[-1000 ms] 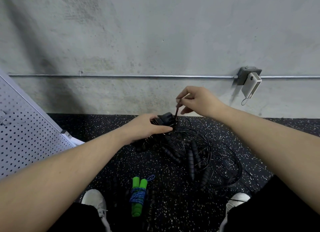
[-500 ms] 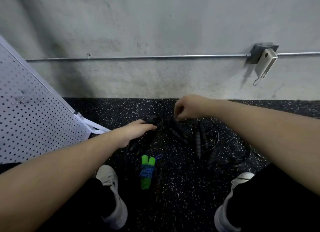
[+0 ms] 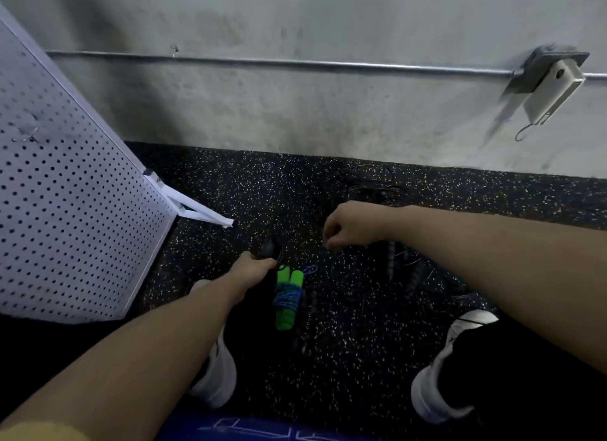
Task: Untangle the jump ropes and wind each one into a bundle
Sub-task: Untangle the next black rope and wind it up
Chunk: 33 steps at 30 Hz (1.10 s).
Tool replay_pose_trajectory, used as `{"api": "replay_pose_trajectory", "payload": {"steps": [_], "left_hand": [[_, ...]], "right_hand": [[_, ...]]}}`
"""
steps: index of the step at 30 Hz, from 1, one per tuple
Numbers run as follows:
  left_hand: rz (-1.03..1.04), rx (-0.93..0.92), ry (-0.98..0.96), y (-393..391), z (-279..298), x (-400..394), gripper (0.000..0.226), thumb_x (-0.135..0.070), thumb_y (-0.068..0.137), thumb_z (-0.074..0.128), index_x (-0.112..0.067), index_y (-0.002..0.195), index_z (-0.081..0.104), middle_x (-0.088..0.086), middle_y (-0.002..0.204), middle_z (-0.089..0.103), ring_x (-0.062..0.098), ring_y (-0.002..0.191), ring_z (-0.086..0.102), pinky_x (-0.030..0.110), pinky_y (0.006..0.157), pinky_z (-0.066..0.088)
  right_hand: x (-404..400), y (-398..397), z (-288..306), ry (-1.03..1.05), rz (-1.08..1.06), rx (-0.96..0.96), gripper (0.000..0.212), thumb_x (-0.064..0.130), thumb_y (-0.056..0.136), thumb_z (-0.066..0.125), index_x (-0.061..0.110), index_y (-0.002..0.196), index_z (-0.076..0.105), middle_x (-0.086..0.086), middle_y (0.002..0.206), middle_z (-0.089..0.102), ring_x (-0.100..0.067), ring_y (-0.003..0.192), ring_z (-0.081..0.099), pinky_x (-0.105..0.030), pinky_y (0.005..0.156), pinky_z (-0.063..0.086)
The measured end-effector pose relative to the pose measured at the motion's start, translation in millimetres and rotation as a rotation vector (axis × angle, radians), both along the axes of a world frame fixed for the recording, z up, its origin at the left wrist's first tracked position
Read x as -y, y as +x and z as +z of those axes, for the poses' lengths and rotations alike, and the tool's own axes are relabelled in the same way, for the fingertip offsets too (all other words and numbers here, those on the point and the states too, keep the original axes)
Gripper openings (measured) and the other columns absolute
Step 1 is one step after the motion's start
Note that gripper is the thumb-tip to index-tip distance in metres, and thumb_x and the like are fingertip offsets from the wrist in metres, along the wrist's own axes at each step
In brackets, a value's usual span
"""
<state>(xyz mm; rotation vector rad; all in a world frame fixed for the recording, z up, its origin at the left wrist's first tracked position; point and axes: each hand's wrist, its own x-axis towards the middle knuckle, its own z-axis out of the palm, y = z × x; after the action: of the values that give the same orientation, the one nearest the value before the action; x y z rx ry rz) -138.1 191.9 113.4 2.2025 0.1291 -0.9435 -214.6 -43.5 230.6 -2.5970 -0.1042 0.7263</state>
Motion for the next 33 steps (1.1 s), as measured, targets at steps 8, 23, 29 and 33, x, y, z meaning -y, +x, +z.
{"api": "replay_pose_trajectory", "payload": {"steps": [8, 23, 29, 33], "left_hand": [[-0.118, -0.079, 0.224, 14.6, -46.2, -30.0, 0.069, -0.052, 0.082, 0.070, -0.004, 0.129, 0.055, 0.016, 0.125, 0.064, 0.032, 0.112, 0.062, 0.037, 0.098, 0.051], [-0.392, 0.124, 0.096, 42.5, -31.7, 65.4, 0.028, -0.042, 0.098, 0.056, -0.019, 0.114, 0.054, 0.003, 0.097, 0.063, 0.022, 0.084, 0.060, 0.037, 0.075, 0.049], [-0.459, 0.126, 0.032, 46.8, -40.2, 133.8, 0.023, -0.038, 0.097, 0.058, -0.021, 0.112, 0.057, 0.000, 0.097, 0.065, 0.022, 0.089, 0.066, 0.041, 0.084, 0.055], [-0.461, 0.073, -0.012, 46.5, -59.4, 166.0, 0.017, -0.033, 0.095, 0.060, -0.022, 0.107, 0.059, 0.002, 0.099, 0.066, 0.022, 0.086, 0.065, 0.041, 0.083, 0.056]], "right_hand": [[4.6, 10.1, -62.3, 0.055, -0.066, -0.163, 0.017, 0.032, 0.101, 0.057, 0.023, 0.112, 0.066, 0.009, 0.091, 0.073, -0.005, 0.083, 0.064, -0.024, 0.077, 0.048], [38.0, 0.8, -97.0, 0.042, -0.302, -0.169, 0.034, 0.048, 0.104, 0.042, 0.025, 0.101, 0.067, 0.005, 0.091, 0.071, -0.015, 0.089, 0.065, -0.036, 0.085, 0.054], [68.4, 6.3, -123.3, 0.014, -0.439, -0.079, 0.010, 0.038, 0.099, 0.053, 0.035, 0.100, 0.062, 0.010, 0.095, 0.065, -0.018, 0.097, 0.063, -0.036, 0.089, 0.052], [82.6, 8.2, -146.5, 0.061, -0.548, -0.118, 0.016, 0.041, 0.097, 0.057, 0.036, 0.084, 0.062, 0.012, 0.090, 0.068, -0.012, 0.089, 0.062, -0.028, 0.079, 0.049]]}}
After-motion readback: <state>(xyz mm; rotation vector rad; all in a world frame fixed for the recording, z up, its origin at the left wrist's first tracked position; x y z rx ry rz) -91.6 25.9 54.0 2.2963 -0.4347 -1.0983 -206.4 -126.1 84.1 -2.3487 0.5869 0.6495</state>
